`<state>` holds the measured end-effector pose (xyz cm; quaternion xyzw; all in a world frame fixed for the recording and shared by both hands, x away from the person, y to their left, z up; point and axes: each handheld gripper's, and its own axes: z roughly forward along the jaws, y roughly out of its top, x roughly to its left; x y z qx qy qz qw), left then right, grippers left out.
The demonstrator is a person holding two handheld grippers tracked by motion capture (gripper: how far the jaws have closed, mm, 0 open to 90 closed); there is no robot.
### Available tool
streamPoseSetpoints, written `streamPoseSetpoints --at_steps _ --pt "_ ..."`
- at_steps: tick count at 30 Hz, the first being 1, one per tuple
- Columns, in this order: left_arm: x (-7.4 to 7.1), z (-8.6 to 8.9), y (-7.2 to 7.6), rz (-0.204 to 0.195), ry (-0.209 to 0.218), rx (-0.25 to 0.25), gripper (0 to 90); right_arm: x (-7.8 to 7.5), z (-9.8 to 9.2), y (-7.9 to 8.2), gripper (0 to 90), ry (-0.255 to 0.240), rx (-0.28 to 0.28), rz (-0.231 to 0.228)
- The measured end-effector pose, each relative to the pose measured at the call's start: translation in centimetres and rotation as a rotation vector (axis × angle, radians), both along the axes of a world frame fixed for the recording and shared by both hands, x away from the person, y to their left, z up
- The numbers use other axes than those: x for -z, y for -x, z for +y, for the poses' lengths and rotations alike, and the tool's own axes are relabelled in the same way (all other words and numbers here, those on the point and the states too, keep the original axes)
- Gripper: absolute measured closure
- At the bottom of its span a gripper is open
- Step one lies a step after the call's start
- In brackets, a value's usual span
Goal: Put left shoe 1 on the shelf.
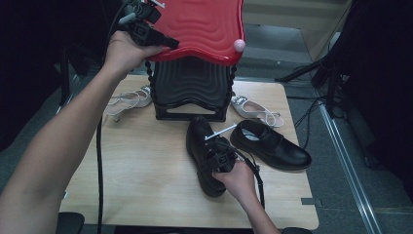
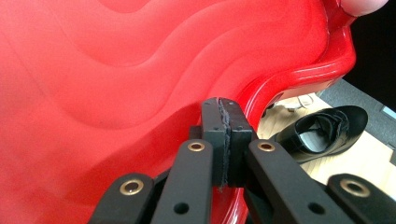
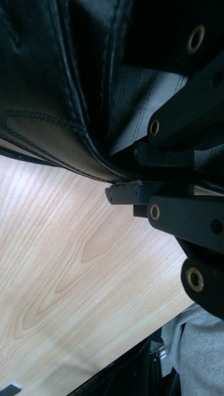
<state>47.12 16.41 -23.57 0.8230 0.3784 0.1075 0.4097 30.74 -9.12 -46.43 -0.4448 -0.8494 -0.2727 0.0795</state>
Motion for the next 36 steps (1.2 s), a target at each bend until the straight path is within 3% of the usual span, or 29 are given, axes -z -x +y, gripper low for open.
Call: streamPoseSetpoints --at_steps 4,11,17,27,36 --pt "0.0 0.0 0.0 0.005 -0.003 -0.004 90.0 -0.6 -0.8 -0.1 87.0 -0.021 0.010 -0.006" --pt "0.0 0.0 0.0 0.010 0.002 -0.001 90.0 -2.1 -2.4 -0.6 87.1 -0.104 0.019 -0.011" --pt "0.0 0.0 -0.1 0.010 0.002 0.001 90.0 -3.5 -2.2 -0.3 87.1 -0.123 -0.005 -0.030" --pt "-0.1 0.1 -0.1 0.016 0.000 0.005 90.0 -7.1 -1.6 0.4 87.1 -0.168 -0.054 -0.070" --pt "-0.1 0.1 -0.1 0.019 -0.002 0.003 90.0 -9.7 -0.7 -0.5 87.1 -0.181 -0.063 -0.119"
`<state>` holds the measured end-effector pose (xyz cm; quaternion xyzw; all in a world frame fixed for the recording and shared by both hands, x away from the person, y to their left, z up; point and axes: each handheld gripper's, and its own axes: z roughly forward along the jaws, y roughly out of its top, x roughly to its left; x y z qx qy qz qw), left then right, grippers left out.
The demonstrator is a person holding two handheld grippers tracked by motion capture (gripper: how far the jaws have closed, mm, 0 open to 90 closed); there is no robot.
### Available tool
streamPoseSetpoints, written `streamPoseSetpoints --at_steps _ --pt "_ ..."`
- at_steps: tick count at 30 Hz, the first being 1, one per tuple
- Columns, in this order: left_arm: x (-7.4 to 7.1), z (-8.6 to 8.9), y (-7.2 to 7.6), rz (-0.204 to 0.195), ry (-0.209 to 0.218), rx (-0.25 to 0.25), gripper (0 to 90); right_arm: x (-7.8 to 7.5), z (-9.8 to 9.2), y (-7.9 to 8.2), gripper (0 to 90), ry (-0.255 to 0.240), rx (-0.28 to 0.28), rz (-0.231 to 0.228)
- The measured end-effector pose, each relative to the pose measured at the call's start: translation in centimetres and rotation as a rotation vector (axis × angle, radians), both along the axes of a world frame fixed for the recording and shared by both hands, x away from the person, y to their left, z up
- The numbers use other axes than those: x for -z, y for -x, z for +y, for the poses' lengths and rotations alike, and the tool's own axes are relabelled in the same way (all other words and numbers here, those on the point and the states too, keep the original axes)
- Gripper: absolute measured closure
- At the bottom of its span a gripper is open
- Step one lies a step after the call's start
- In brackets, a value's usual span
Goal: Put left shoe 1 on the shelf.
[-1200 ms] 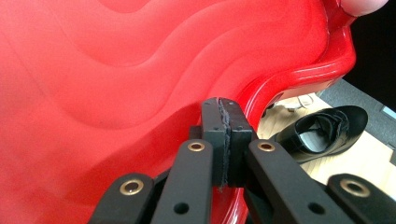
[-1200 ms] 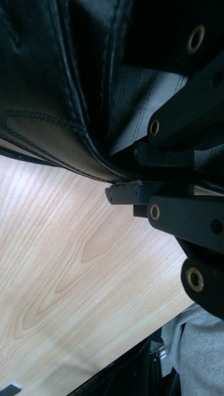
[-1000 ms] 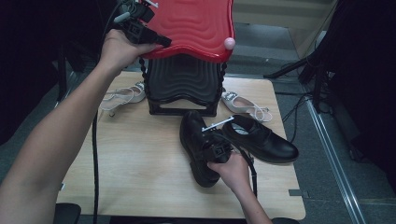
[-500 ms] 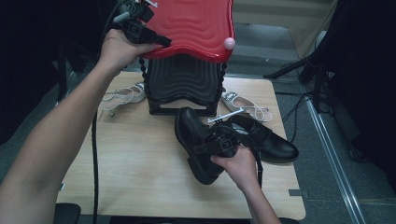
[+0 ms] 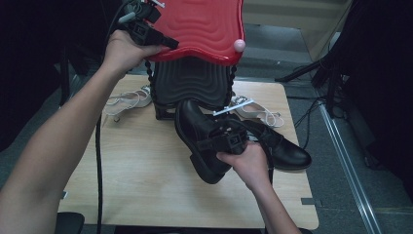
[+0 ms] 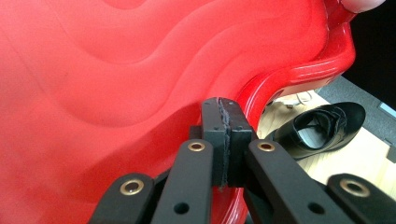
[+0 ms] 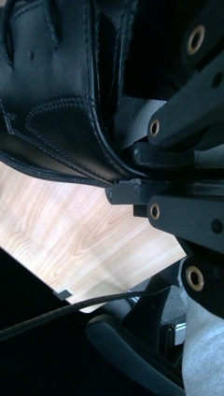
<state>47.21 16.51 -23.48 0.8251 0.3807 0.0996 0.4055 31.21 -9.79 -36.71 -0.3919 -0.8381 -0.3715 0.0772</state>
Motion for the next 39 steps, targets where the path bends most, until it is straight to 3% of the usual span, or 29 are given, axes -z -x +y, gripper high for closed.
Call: streamPoseSetpoints --at_steps 6,13,22,32,39 --pt "0.0 0.1 0.0 0.002 0.000 0.001 90.0 -2.1 1.6 -1.8 87.1 0.030 0.014 -0.067" --pt "0.1 0.1 0.1 -0.001 0.004 0.001 90.0 -2.4 3.5 -4.0 87.1 0.079 0.034 -0.128" --pt "0.1 0.1 0.3 -0.002 -0.003 -0.001 90.0 -1.5 4.7 -6.8 87.2 0.110 0.093 -0.183" --pt "0.1 0.2 0.4 -0.010 -0.004 0.004 90.0 -0.2 6.3 -7.9 87.1 0.131 0.130 -0.301" --pt "0.1 0.3 0.4 -0.016 -0.007 0.009 90.0 0.3 7.5 -8.7 87.0 0.139 0.159 -0.344"
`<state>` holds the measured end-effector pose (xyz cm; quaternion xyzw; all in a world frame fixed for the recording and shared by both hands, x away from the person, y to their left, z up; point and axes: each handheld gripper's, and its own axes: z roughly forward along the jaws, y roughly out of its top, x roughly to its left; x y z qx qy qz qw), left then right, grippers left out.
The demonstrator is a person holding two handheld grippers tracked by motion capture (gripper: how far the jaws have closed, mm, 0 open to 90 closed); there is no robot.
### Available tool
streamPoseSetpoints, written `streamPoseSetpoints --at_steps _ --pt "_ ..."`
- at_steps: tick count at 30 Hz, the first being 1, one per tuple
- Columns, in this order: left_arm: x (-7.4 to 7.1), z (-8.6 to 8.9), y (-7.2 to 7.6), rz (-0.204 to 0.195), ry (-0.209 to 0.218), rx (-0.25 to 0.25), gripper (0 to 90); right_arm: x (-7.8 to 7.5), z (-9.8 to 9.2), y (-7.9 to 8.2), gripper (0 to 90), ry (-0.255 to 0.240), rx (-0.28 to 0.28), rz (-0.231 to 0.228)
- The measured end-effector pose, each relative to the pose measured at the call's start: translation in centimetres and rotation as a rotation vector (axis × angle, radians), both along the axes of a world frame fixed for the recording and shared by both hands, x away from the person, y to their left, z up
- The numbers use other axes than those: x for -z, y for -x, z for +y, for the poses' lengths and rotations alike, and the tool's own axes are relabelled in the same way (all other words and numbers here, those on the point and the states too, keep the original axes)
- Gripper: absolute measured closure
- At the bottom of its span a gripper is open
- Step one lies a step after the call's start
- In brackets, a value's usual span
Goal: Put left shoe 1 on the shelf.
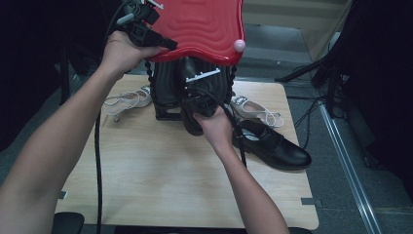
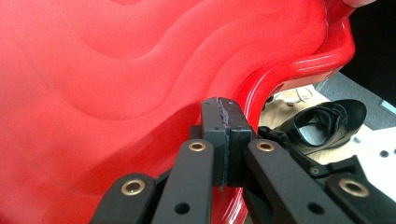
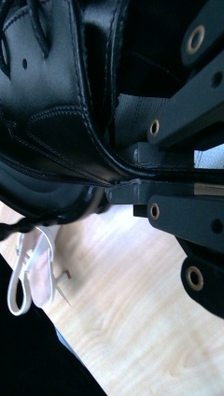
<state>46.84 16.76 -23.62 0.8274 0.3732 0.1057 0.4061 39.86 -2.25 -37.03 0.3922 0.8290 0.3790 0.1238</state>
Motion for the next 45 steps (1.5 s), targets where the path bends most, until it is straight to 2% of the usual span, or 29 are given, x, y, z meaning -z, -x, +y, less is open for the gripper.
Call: streamPoseSetpoints --at_steps 7,10,12,17,19,22,26,31,37,38,41,42,43,45 --pt "0.0 0.0 0.0 -0.001 -0.003 0.000 90.0 0.8 1.0 -1.1 87.0 -0.022 0.017 -0.025" --pt "0.0 0.0 0.0 -0.001 -0.003 0.001 90.0 1.1 1.5 -1.5 87.0 -0.050 0.036 -0.051" --pt "0.0 0.0 0.0 -0.001 -0.004 -0.001 90.0 1.3 1.5 -1.8 87.0 -0.069 0.040 -0.051" --pt "0.0 0.0 0.0 0.000 -0.005 0.001 90.0 1.4 2.0 -2.2 86.9 -0.065 0.051 -0.054" --pt "0.0 0.0 0.0 0.000 -0.006 0.001 90.0 1.5 2.3 -2.5 86.9 -0.056 0.066 -0.077" --pt "0.0 0.0 0.0 0.000 -0.006 0.001 90.0 1.4 2.6 -3.0 86.8 -0.050 0.091 -0.088" --pt "0.0 0.0 0.0 0.000 -0.006 0.001 90.0 1.5 3.2 -3.5 86.1 -0.029 0.080 -0.086" --pt "0.0 0.0 0.0 -0.002 -0.006 0.000 90.0 1.8 3.7 -3.7 83.4 -0.029 0.075 -0.078" --pt "0.0 0.0 0.1 -0.002 -0.003 -0.003 90.0 2.0 3.9 -3.9 75.3 -0.033 0.061 -0.049" --pt "0.0 0.1 0.0 -0.002 -0.003 -0.003 90.0 2.0 4.0 -3.8 72.8 -0.031 0.046 -0.039" --pt "0.0 0.0 0.0 -0.003 -0.001 -0.005 90.0 2.0 4.1 -3.7 70.5 -0.027 0.044 -0.046" --pt "0.0 0.0 0.0 -0.003 -0.001 -0.005 90.0 1.9 4.0 -3.7 65.7 -0.035 0.045 -0.037" --pt "0.0 0.1 0.0 -0.003 -0.001 -0.005 90.0 1.9 4.0 -3.7 65.7 -0.035 0.045 -0.037" --pt "0.0 0.1 0.0 -0.004 -0.001 -0.005 90.0 1.6 3.7 -3.5 62.4 -0.066 0.053 -0.034"
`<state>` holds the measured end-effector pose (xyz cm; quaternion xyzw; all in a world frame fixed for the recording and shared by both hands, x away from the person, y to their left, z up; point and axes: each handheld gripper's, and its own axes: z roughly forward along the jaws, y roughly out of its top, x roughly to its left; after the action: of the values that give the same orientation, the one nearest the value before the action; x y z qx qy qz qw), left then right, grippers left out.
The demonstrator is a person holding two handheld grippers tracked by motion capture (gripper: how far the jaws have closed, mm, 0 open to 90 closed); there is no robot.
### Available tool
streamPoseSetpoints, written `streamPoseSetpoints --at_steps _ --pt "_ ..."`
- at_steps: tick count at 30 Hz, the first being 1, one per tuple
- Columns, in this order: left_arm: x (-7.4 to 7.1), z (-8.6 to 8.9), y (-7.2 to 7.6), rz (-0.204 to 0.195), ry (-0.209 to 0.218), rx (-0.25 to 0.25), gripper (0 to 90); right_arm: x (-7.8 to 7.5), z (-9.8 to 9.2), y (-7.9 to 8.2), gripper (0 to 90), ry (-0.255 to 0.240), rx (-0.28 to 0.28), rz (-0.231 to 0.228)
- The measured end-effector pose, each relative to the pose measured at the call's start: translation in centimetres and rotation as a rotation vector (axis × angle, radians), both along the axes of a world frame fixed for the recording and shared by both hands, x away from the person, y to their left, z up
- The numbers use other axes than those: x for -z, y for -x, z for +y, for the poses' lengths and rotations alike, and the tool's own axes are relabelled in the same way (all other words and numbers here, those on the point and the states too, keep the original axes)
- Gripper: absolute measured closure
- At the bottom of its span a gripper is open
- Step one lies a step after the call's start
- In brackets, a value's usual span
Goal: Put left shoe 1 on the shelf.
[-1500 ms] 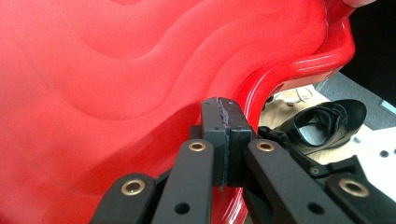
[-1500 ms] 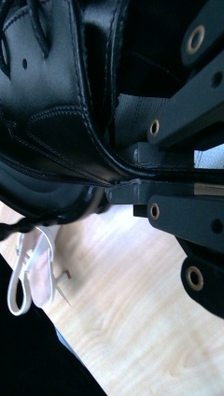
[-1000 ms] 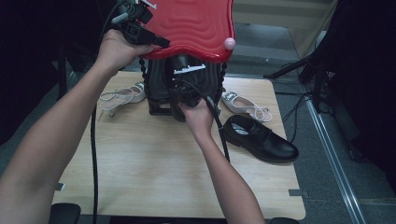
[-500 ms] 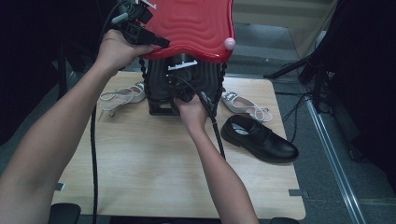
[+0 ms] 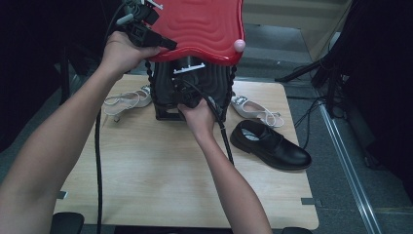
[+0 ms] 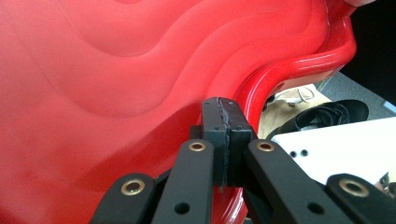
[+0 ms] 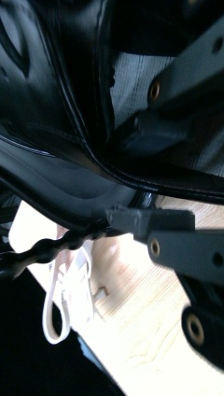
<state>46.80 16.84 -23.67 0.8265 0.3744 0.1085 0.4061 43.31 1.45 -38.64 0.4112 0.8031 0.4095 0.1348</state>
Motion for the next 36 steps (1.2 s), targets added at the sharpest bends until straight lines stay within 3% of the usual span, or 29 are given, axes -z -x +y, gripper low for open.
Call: streamPoseSetpoints --at_steps 8,13,14,18,21,27,36 --pt "0.0 0.0 0.0 0.003 0.007 -0.005 90.0 -1.0 -1.0 1.4 64.9 -0.013 -0.011 -0.013" --pt "0.1 0.1 0.0 0.004 0.016 -0.008 90.0 -2.0 -2.6 3.4 78.2 -0.015 -0.021 -0.054" --pt "0.1 0.1 0.0 0.003 0.017 -0.009 90.0 -2.3 -3.3 4.1 84.1 -0.027 -0.035 -0.056" --pt "0.1 0.1 0.0 0.003 0.020 -0.014 90.0 -2.3 -4.3 5.0 90.0 -0.047 -0.064 -0.034" --pt "0.2 0.0 0.1 -0.001 0.021 -0.017 90.0 -1.8 -4.9 5.8 90.0 -0.047 -0.079 -0.011" --pt "0.2 0.1 0.1 0.002 0.027 -0.019 90.0 -0.3 -6.2 7.5 90.0 -0.032 -0.117 -0.038" --pt "0.3 0.2 0.2 -0.010 0.034 -0.019 90.0 2.2 -7.3 7.5 90.0 0.019 -0.108 0.003"
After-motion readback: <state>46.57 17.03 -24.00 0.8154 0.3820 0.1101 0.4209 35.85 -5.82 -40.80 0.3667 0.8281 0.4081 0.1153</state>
